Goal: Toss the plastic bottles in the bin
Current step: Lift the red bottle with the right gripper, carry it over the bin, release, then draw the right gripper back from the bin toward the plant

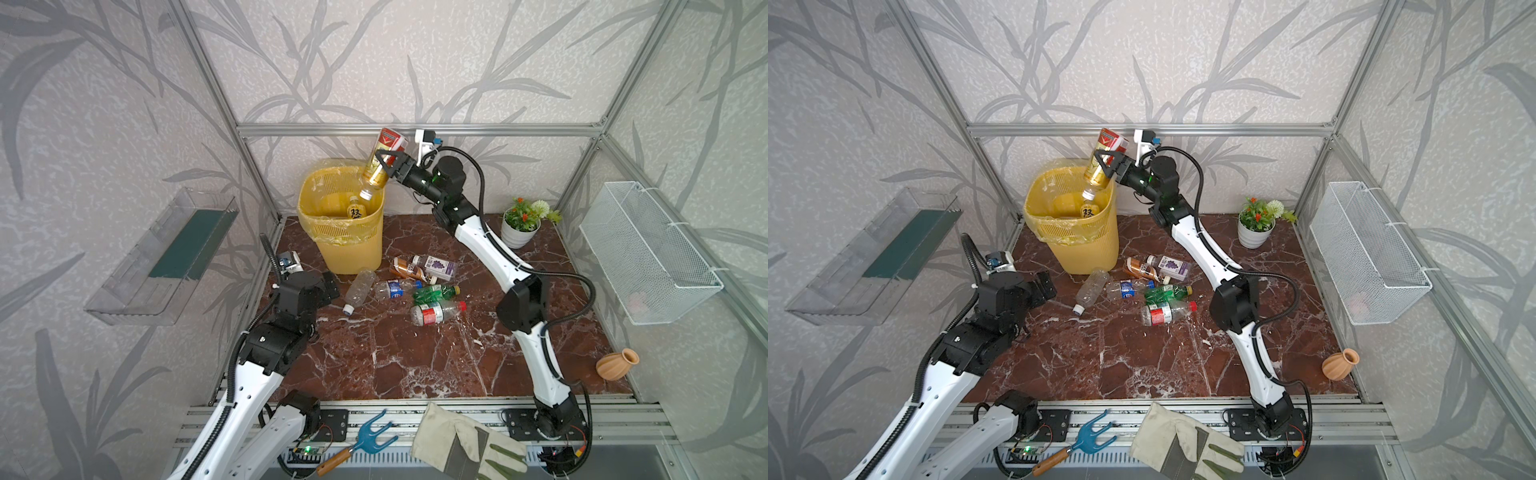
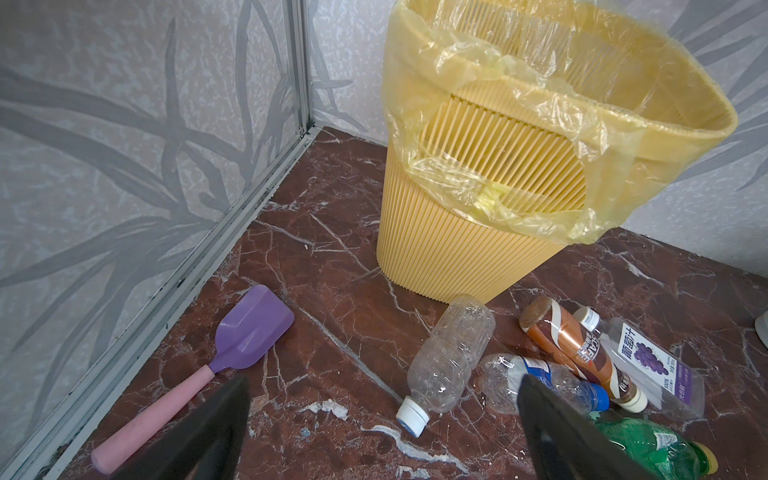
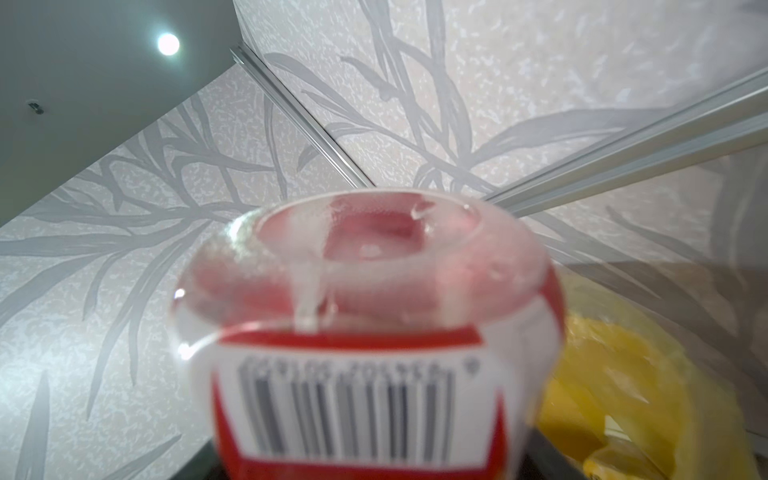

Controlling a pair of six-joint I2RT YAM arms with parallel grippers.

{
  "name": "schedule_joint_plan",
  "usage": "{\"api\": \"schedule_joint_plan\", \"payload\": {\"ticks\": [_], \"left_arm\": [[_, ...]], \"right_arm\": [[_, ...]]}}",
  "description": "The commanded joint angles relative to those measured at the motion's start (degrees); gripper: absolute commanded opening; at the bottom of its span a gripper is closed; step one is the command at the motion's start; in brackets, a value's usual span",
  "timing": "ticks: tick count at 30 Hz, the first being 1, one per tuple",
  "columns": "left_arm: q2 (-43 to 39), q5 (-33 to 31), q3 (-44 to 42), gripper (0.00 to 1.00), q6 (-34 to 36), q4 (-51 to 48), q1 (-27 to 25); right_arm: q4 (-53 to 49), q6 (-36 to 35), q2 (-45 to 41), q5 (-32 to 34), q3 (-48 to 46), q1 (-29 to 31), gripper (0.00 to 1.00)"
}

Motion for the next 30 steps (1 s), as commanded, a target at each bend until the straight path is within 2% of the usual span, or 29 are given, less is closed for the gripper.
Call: {"api": "schedule_joint_plan", "payload": {"ticks": [1,2,4,6,11,13,15,18,22,26,30], "left_arm": [[0.42,0.78,0.42,0.99,-0.73,-1.71,0.59],[0.27,0.98,0.43,0.99,-0.51,-1.91,0.79],[0.17,1.32,0.27,0.99,-0.07,-1.75,1.10],[0.25,1.37,0.15,0.99,-0.19,-1.66,1.44],[1.21,3.56,-0.17,0.99,-1.04,-0.53,1.80],[1.10,3.79,-0.01,0.99,-1.34,-0.96,1.80],[0.53,3.28,-0.39,0.99,-1.28,-1.10,1.80],[-0.35,2.52,-0.67,0.99,-1.01,-1.51,1.80],[-0.85,2.00,-0.85,0.99,-0.82,-2.34,1.80],[-0.81,2.31,-1.39,0.99,-1.08,-1.77,1.80],[0.16,3.69,-1.26,0.99,-1.82,-1.15,1.80]], "right_arm": [[-15.18,3.37,9.09,-0.76,20.11,-0.85,0.90],[-12.29,3.06,5.86,-1.16,13.38,-1.19,0.93],[-10.00,-2.85,-1.43,0.16,2.65,-0.75,0.99],[-9.66,-7.18,-6.73,2.28,-2.53,-0.29,0.99],[-17.84,-9.75,-4.63,-2.31,11.80,-1.81,0.99],[-19.94,-11.86,-5.98,-3.45,13.27,-1.77,0.99],[-20.24,-13.97,-9.26,-3.98,10.06,-1.77,0.99],[-18.64,-17.98,-16.77,-3.87,-0.86,-1.78,0.99],[-15.99,-25.01,-29.08,-0.91,-20.57,-2.18,0.99],[-6.16,-25.56,-42.33,0.45,-44.01,-4.44,0.99],[-2.00,-26.66,-52.90,1.51,-60.50,-6.89,0.99]]}}
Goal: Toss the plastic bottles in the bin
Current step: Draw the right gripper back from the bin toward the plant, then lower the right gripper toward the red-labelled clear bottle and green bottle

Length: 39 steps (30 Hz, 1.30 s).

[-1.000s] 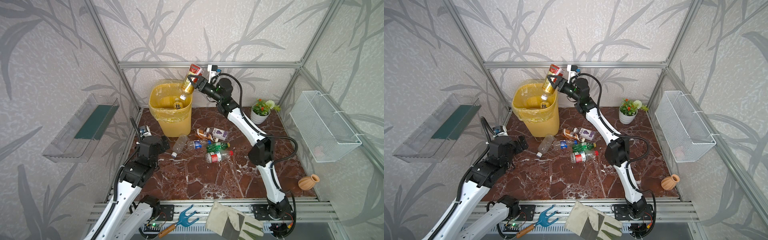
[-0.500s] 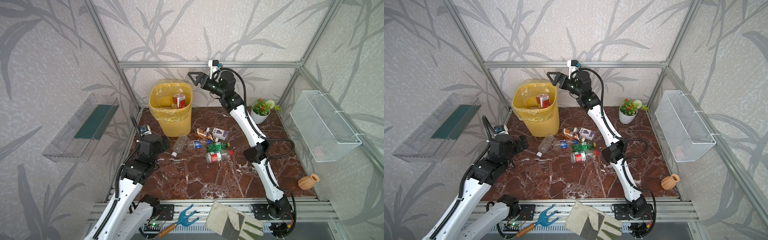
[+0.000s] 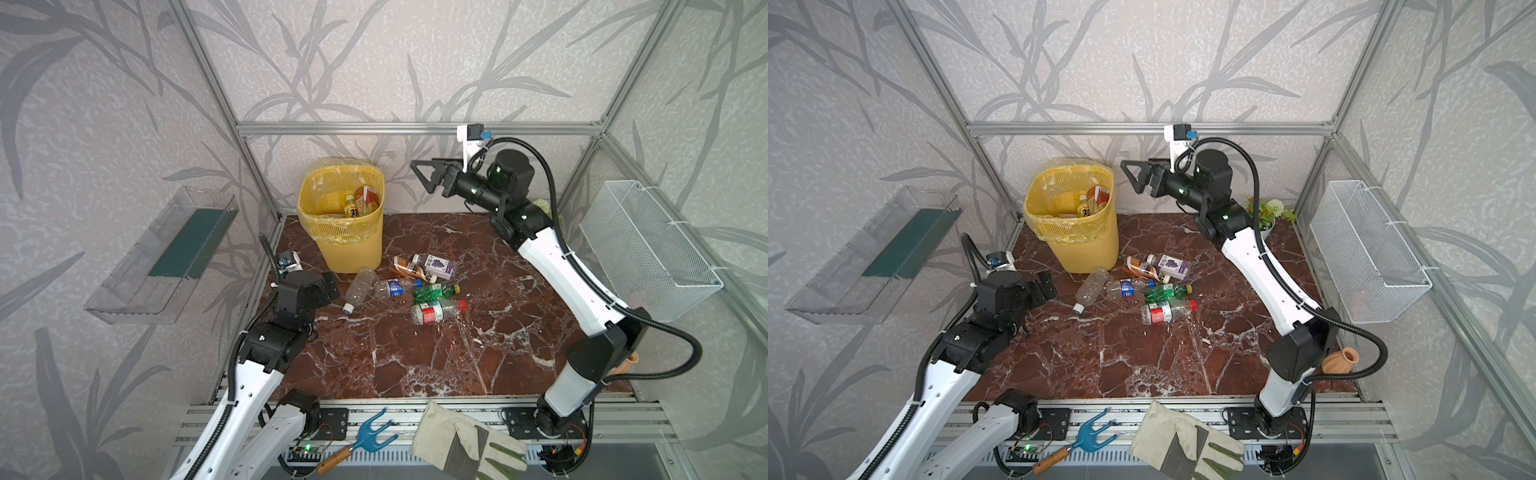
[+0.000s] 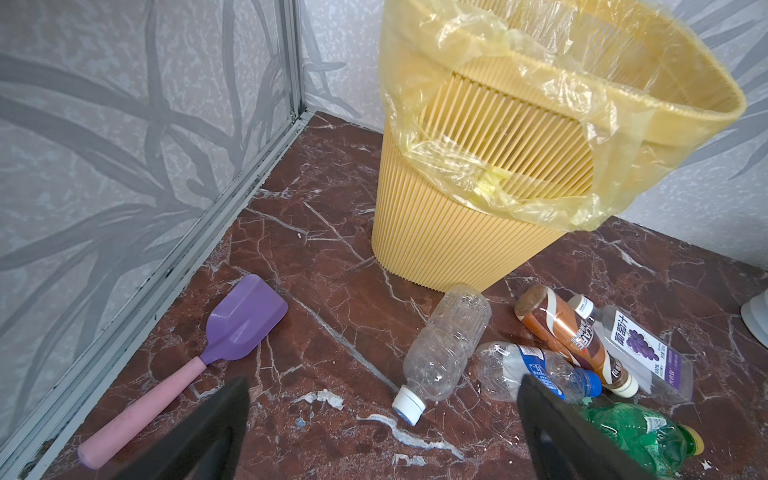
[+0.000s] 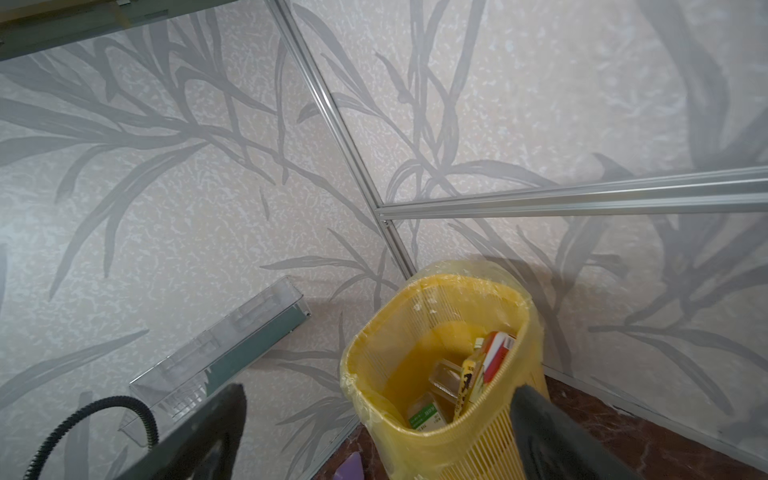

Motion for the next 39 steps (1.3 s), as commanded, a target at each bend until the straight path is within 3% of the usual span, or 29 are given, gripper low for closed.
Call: {"api": "schedule_joint_plan", "payload": {"ticks": [1,10,19,24,30,34,39], "left_arm": [[0.47,0.94,-0.59,0.99,-1.68,-0.53,0.23],[0.80,5.04,-1.03,0.99,-2.37,-0.12,-0.02],[0.94,6.30,-1.02,0.99,-2.53,-0.20,-1.99],[1.14,6.00,-1.10,0.99,-2.46,-0.04,-3.17],[1.84,5.79,-1.38,0.99,-3.00,0.21,-3.72],[2.46,5.69,-1.13,0.99,-2.83,0.22,-3.90],[2.55,5.74,-1.29,0.99,-2.77,0.19,-3.99]], "right_arm": [[7.05,-2.70,-7.97,1.97,-11.32,-2.34,0.99],[4.09,-10.40,-25.91,6.46,-36.19,-7.34,0.99],[-0.51,-15.02,-34.84,8.02,-51.11,-7.42,0.99],[-12.15,-27.36,-34.21,8.01,-51.47,-7.03,0.99],[-26.72,-41.65,-29.72,16.22,-47.74,-1.85,0.99],[-29.40,-46.69,-26.91,20.37,-46.73,2.53,0.99],[-30.14,-49.38,-25.13,18.58,-46.24,4.23,0.99]]}}
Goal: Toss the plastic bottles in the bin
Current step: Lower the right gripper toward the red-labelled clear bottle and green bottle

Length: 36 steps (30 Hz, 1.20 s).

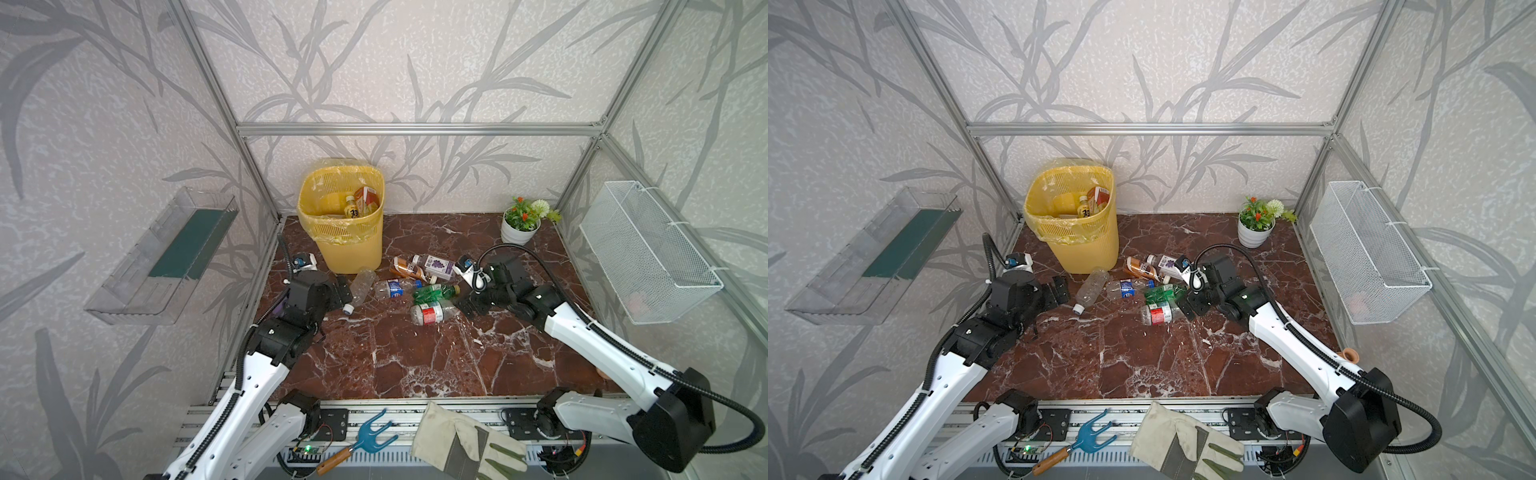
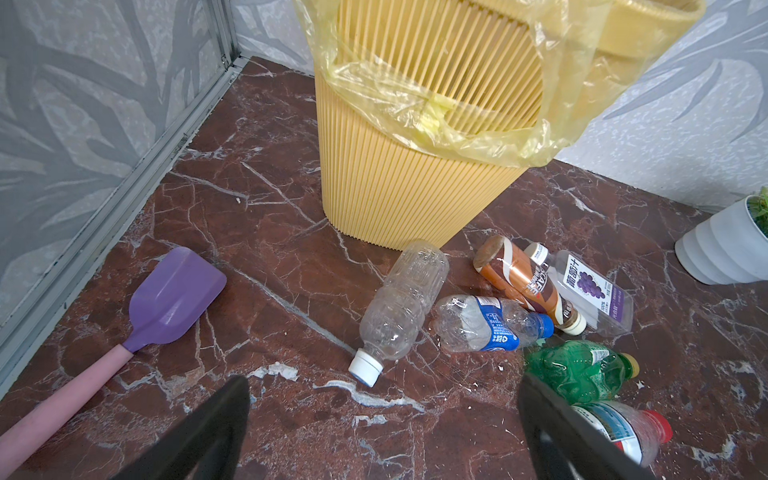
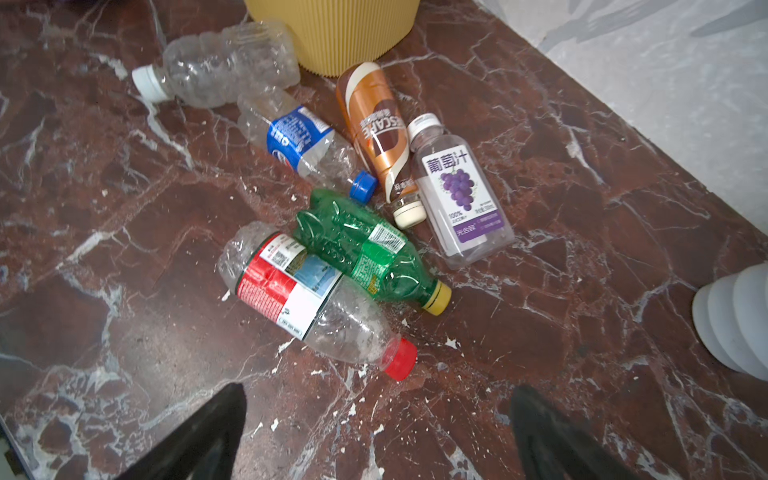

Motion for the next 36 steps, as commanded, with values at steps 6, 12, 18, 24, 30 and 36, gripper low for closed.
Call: {"api": "schedule_joint_plan", "payload": {"ticks": [6,12,18,24,30,36], "left_arm": [[0.26,-0.95,0.44,0.99,0.36,-0.87,-0.12],[0.69,-0.73,0.55,0.99,0.23,-0.88,-0.10],[0.63,-0.83,0.79,0.99,0.47,-0.99,-0.15],[0.72,-0.89,0.99,0.99,0.77,-1.15,-0.16],[0.95,-0.71,1.39,0.99,0.95,-1.54,-0.15],[0.94,-0.51,1.40,0.99,1.00,-1.81,-0.16]], "right_arm": [[-6.79,-10.62,4.09,1.97,3.65,3.44,0.99],[-7.32,-14.48,8.88,-0.30,5.33,4.58,0.98],[-6.23,-16.61,14.02,-2.57,7.40,4.55,0.96],[-6.97,-17.45,19.37,-3.08,10.05,4.54,0.93],[-9.02,-17.98,25.23,-2.64,13.61,4.53,0.91],[-8.17,-17.18,29.27,-4.03,15.23,4.88,0.91]]}}
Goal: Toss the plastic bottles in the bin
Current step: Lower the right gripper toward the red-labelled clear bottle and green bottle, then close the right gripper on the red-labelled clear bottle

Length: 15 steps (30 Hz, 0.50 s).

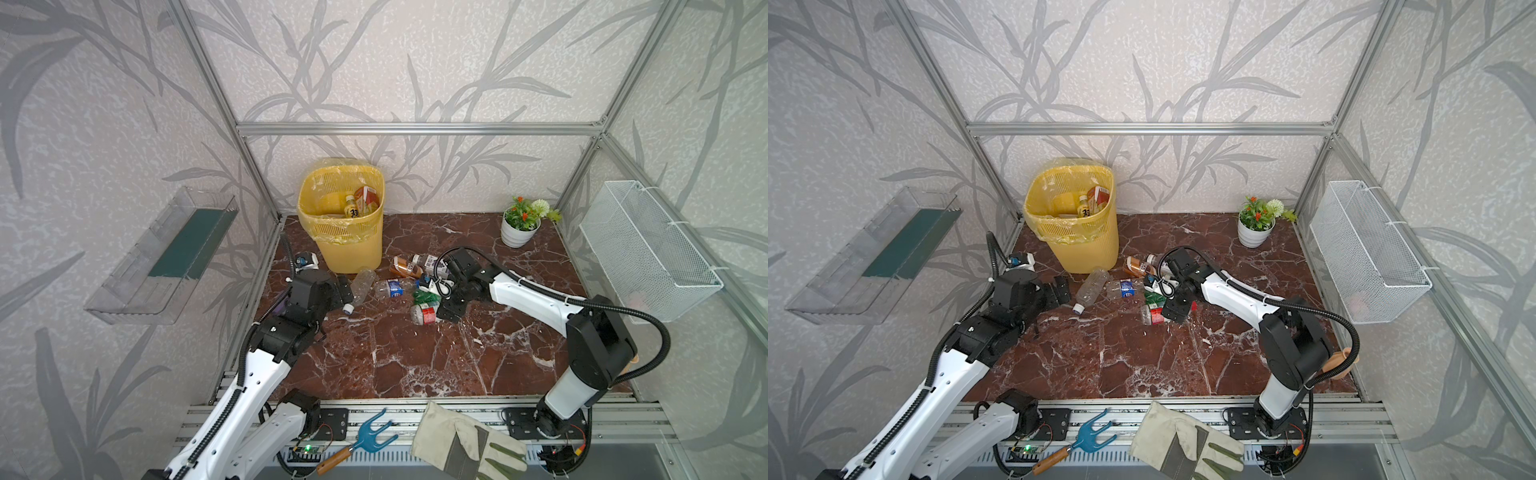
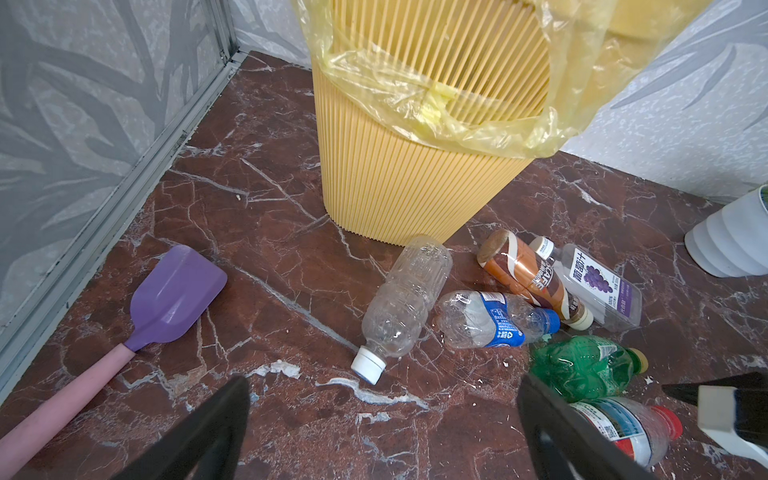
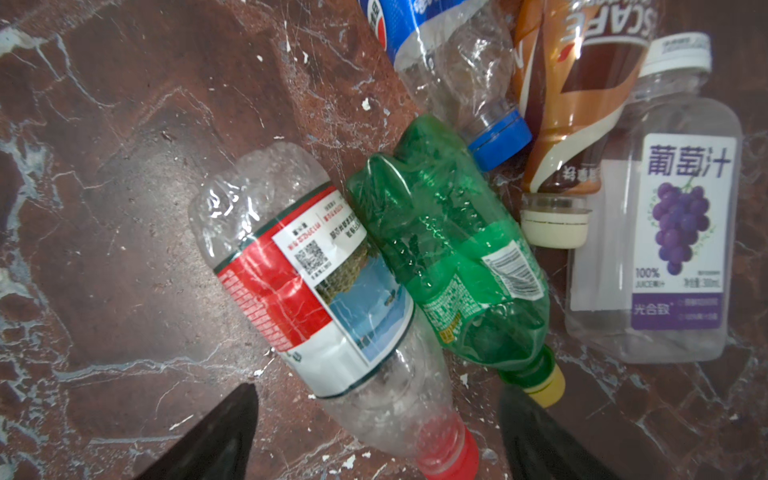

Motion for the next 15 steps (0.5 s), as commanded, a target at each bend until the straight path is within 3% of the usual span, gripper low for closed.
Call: {"api": "schedule_joint_plan", "payload": {"ticks": [1,15], "left_arm": [[0.03,-0.49,1.39,0.99,0.41,-1.64,-0.16],[-0.59,-1.42,1.27,0.99,0.76,-2.02,-0.16]], "right_arm": [[-1.20,-0.38,2.11,-1.79,1.73,0.79,0.91],[-6.00,-0.56,5.67,-4.25,2.60,4.65,0.87]]}}
